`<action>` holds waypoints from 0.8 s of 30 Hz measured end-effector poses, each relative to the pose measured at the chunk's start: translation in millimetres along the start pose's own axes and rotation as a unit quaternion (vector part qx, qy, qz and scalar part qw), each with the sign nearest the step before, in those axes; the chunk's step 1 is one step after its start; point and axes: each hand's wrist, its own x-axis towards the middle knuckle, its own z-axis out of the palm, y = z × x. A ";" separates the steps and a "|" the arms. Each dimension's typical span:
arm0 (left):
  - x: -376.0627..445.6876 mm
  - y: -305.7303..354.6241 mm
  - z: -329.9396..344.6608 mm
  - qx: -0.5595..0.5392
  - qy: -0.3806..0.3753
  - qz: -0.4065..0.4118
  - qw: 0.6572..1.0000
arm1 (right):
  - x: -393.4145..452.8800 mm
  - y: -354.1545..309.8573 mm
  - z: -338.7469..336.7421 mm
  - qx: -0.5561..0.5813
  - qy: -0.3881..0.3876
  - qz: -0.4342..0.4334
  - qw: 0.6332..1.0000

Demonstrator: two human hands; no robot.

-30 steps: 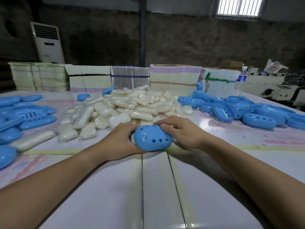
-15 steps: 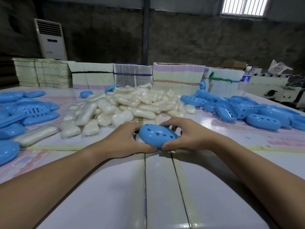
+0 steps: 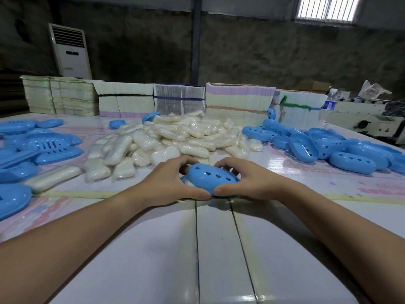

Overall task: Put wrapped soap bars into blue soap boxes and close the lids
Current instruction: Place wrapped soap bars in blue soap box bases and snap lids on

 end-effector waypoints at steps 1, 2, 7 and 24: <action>-0.1 0.5 -0.5 -0.007 0.003 -0.001 1.000 | 0.3 -0.4 0.4 -0.002 -0.003 -0.001 1.000; -0.3 0.9 -0.8 -0.020 0.006 -0.002 1.000 | 0.5 -0.7 0.7 -0.001 -0.004 -0.002 1.000; 0.4 3.3 0.4 -0.096 0.024 -0.007 0.995 | -1.2 -1.0 1.8 0.009 -0.013 -0.026 1.000; -4.8 6.9 1.3 -0.132 -0.060 0.057 0.988 | 0.9 -2.6 4.6 0.115 0.041 -0.056 0.991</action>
